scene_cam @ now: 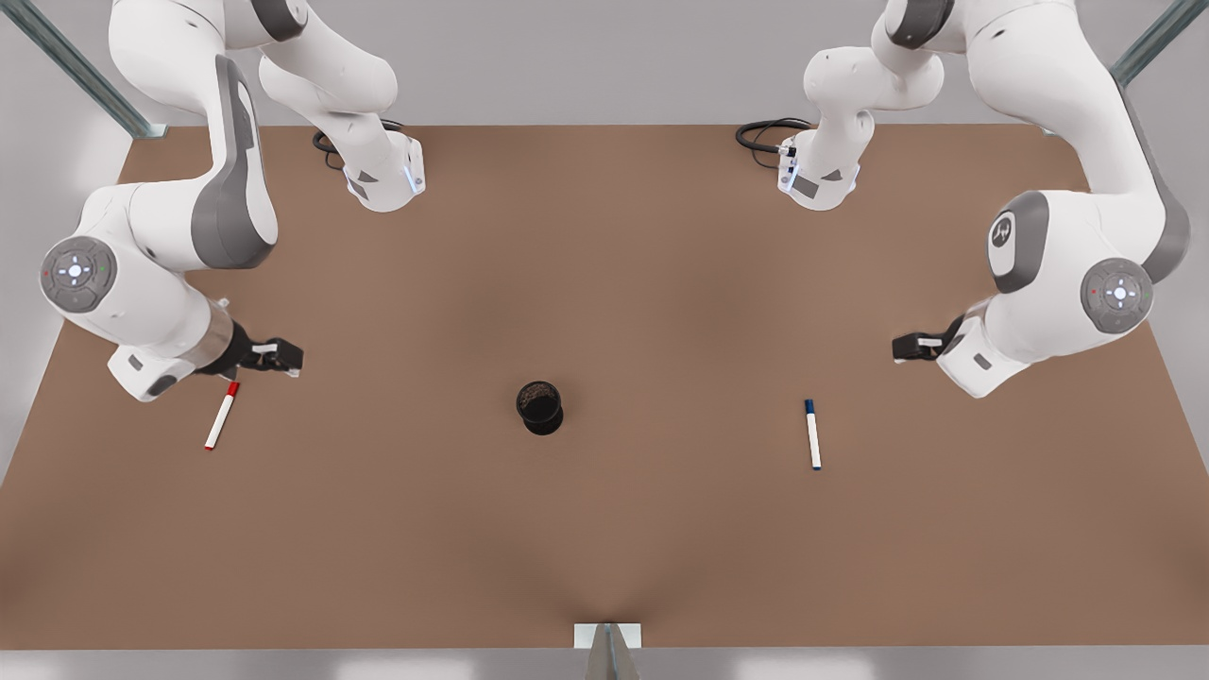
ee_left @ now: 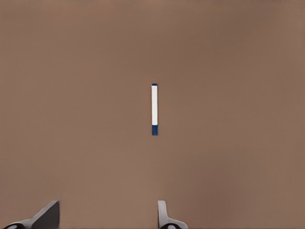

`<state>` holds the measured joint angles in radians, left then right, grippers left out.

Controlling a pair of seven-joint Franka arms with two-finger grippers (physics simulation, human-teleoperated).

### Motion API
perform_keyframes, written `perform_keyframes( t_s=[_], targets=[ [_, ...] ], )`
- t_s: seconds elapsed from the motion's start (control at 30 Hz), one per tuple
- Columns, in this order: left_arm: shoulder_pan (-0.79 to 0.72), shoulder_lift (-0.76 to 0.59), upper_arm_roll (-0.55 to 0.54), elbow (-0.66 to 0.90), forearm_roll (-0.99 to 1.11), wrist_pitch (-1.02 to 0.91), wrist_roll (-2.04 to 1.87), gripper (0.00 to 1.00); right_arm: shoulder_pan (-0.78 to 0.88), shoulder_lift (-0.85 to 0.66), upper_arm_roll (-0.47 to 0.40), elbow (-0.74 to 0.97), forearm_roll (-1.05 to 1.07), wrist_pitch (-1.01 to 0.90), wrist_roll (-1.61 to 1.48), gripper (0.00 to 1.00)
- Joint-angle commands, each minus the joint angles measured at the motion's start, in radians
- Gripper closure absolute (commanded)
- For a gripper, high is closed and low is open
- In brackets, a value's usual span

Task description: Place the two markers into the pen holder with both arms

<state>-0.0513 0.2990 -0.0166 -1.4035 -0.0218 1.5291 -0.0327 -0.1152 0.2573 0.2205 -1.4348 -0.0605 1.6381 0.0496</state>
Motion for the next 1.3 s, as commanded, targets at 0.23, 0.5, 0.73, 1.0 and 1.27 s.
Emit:
perform_keyframes(
  t_s=[0.23,0.5,0.73,1.0,1.27],
  targets=[
    [-0.044,0.215,-0.003,-0.239,-0.015,0.765,-0.291,0.0,0.0,-0.003,0.0,0.0,0.001,0.08,0.03,0.0],
    [-0.075,0.376,-0.003,-0.302,-0.013,0.979,-0.317,0.0,-0.004,-0.001,0.0,0.0,0.001,0.08,0.029,0.0],
    [-0.073,0.393,-0.003,-0.313,-0.012,0.974,-0.317,0.0,-0.004,-0.001,-0.001,0.0,0.001,0.08,0.029,0.0],
    [-0.07,0.41,-0.003,-0.333,-0.013,0.971,-0.317,0.23,-0.006,-0.001,-0.001,-0.001,0.002,0.08,0.029,0.0],
    [-0.07,0.417,-0.003,-0.33,-0.013,0.973,-0.317,0.46,-0.006,-0.001,-0.001,-0.001,0.002,0.08,0.029,0.0]
  ],
)
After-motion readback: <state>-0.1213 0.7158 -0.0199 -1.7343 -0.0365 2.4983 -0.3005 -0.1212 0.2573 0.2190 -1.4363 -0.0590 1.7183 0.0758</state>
